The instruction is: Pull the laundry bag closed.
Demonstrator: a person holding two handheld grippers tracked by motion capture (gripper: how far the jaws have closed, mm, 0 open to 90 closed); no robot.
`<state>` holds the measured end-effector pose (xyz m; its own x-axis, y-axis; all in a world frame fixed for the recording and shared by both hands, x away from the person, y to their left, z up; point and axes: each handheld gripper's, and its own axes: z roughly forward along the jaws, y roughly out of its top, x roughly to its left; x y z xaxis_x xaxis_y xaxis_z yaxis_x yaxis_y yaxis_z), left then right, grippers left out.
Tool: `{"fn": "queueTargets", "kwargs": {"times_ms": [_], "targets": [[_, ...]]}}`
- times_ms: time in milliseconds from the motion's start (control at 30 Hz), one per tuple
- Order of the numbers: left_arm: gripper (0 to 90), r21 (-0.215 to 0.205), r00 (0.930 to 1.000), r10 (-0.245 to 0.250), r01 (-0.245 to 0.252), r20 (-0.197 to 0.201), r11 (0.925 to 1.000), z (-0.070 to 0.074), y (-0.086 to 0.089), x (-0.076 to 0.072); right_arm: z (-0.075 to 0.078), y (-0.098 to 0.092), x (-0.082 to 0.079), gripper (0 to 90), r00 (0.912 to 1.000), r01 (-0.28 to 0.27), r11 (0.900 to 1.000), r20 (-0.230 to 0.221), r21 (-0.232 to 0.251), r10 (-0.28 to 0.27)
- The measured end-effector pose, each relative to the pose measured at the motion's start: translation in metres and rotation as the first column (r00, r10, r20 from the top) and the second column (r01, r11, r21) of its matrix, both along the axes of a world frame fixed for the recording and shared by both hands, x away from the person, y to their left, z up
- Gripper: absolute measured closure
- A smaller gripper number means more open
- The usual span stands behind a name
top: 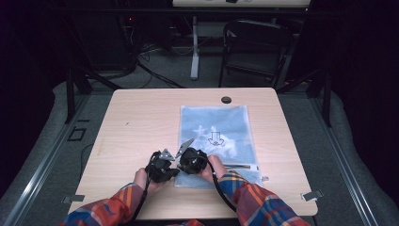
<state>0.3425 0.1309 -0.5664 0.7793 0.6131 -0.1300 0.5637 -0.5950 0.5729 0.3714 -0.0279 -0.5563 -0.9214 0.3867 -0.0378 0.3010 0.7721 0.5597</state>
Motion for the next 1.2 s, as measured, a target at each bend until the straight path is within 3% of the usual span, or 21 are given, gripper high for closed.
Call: {"fn": "queueTargets", "kwargs": {"times_ms": [33,67,100,133,167,233,467,500,533,567,600,733,800,1000,1200], "targets": [[90.0,-0.108,0.9929,0.118,-0.119,-0.015,0.987,-0.005,-0.008,-0.005,0.001,0.0,0.0,82.1,0.9999,0.001,1.0,0.011,-0.016,-0.001],[90.0,-0.107,0.9927,0.12,-0.12,-0.012,0.987,-0.005,-0.008,-0.005,0.001,0.0,-0.001,82.2,1.0,0.003,1.0,0.006,-0.002,-0.003],[90.0,-0.047,0.9982,0.059,-0.059,-0.008,0.9971,-0.002,-0.003,-0.003,-0.001,0.001,-0.003,82.2,0.9996,0.028,0.999,0.007,0.034,-0.028],[90.0,-0.047,0.9982,0.059,-0.059,-0.008,0.9971,-0.002,-0.003,-0.003,0.002,-0.002,-0.001,82.2,0.9998,-0.002,1.0,0.018,-0.017,0.002],[90.0,0.008,0.9998,0.02,-0.02,-0.002,0.9998,0.0,0.001,0.0,0.003,-0.002,-0.001,82.2,0.9999,-0.001,1.0,0.015,-0.014,0.001],[90.0,0.034,0.9998,0.02,-0.021,0.006,0.9992,0.0,0.004,0.001,0.002,-0.003,-0.001,82.2,0.9998,0.0,1.0,0.019,-0.011,0.0],[90.0,0.021,0.9996,0.023,-0.023,-0.018,0.9995,0.0,0.006,0.004,0.001,-0.012,0.004,82.2,0.9995,0.031,0.999,0.002,0.019,-0.032],[90.0,-0.025,0.9996,0.027,-0.027,-0.005,0.9993,0.004,0.008,0.004,0.0,-0.011,0.004,82.2,0.9998,0.02,1.0,-0.001,0.019,-0.02],[90.0,-0.025,0.9996,0.027,-0.027,-0.005,0.9993,0.004,0.008,0.004,0.001,-0.011,0.003,82.2,0.9998,0.019,1.0,-0.003,0.023,-0.019],[90.0,-0.063,0.9997,0.013,-0.012,0.018,0.9979,0.008,0.006,0.0,0.001,-0.011,0.004,82.2,0.9999,0.014,0.999,-0.009,0.029,-0.014],[90.0,-0.07,0.9998,-0.015,0.016,0.009,0.9974,0.008,0.005,-0.001,0.0,-0.011,0.003,82.2,0.9997,0.022,0.999,-0.015,0.046,-0.022],[87.7,-0.05,0.9979,-0.065,0.065,0.002,0.9966,0.001,-0.002,-0.003,0.001,-0.012,0.005,82.2,0.9997,0.003,0.999,-0.022,0.033,-0.002],[87.1,-0.05,0.9965,-0.081,0.082,0.024,0.9954,-0.001,-0.002,-0.002,0.001,-0.012,0.005,82.2,0.9997,0.003,0.999,-0.026,0.034,-0.002],[84.5,-0.069,0.9952,-0.087,0.09,0.044,0.9935,-0.006,-0.002,0.003,0.0,-0.012,0.006,82.2,0.9995,0.003,0.999,-0.031,0.036,-0.002],[89.7,-0.02,0.9978,-0.054,0.055,0.038,0.9983,-0.003,-0.008,0.0,0.002,-0.013,0.005,82.3,0.9999,-0.008,1.0,-0.012,0.008,0.008]]}}
